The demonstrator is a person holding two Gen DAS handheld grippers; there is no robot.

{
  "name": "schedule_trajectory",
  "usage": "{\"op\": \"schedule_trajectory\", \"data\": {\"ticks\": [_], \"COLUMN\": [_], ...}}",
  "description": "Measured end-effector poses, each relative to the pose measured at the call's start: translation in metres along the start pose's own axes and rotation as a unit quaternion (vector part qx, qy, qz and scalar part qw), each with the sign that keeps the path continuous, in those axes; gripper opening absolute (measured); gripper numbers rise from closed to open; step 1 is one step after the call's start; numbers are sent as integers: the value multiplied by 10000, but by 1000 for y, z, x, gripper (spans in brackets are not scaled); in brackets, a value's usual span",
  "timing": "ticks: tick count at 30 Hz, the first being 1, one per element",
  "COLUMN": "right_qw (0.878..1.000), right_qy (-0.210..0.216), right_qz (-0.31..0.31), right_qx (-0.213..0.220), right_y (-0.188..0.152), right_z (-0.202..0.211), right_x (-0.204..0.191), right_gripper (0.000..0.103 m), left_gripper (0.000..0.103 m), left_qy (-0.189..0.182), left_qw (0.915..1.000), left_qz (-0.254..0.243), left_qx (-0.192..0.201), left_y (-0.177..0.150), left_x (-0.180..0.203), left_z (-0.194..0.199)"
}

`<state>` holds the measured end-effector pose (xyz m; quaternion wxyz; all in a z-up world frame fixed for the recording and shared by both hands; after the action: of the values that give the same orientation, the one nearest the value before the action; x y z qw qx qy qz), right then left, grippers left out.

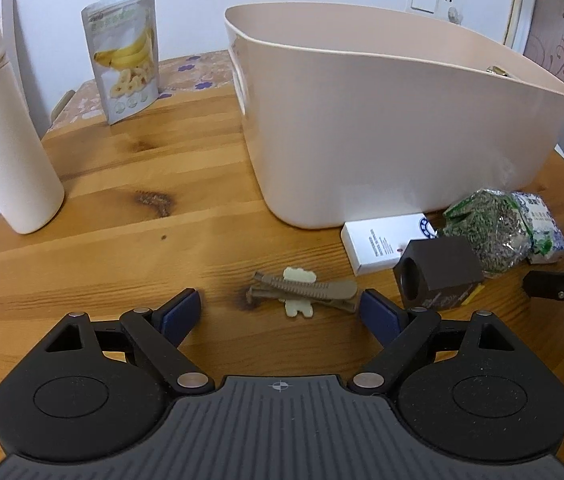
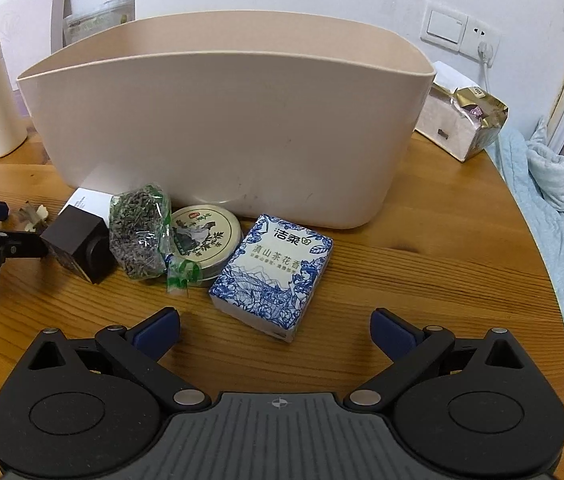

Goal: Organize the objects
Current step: 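Grasp the wooden clip with left tool while right tool grasps blue-white tea box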

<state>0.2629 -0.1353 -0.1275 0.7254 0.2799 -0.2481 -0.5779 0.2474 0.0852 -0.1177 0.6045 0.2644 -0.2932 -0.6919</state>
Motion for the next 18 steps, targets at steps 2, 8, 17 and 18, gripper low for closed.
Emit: {"op": "schedule_trajectory", "data": {"ticks": [2, 8, 17, 18], "right_qw": [10000, 9999, 9997, 9996], "right_qy": [18, 66, 161, 157], "right_qz": [-15, -74, -111, -118], "right_qx": [21, 95, 175, 179], "right_y": [2, 7, 9, 9], "right_z": [-2, -7, -6, -5], "right_x": [0, 0, 1, 2], "right_gripper": [103, 100, 84, 80], "left_gripper": [89, 88, 71, 69], "left_qy": [-9, -25, -95, -93], "left_qw": [10000, 10000, 9998, 9998], "left_qz": [17, -18, -59, -58], "left_qx": [15, 31, 134, 136], "left_y": [2, 5, 10, 11], "left_x": [0, 2, 4, 4], "left_z": [-2, -6, -5, -5]}}
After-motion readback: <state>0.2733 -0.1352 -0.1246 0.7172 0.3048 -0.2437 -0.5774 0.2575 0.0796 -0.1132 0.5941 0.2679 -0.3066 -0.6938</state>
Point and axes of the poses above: each gripper's, at about its wrist camera, not at the fingertips, and z roughly against the way its jaws point, x to its right, y to its top, the point moved 10 cm from there along -z, roughly the way its jaws point, and after that the axes turned 5 degrees about x, right-handed, at the moved point
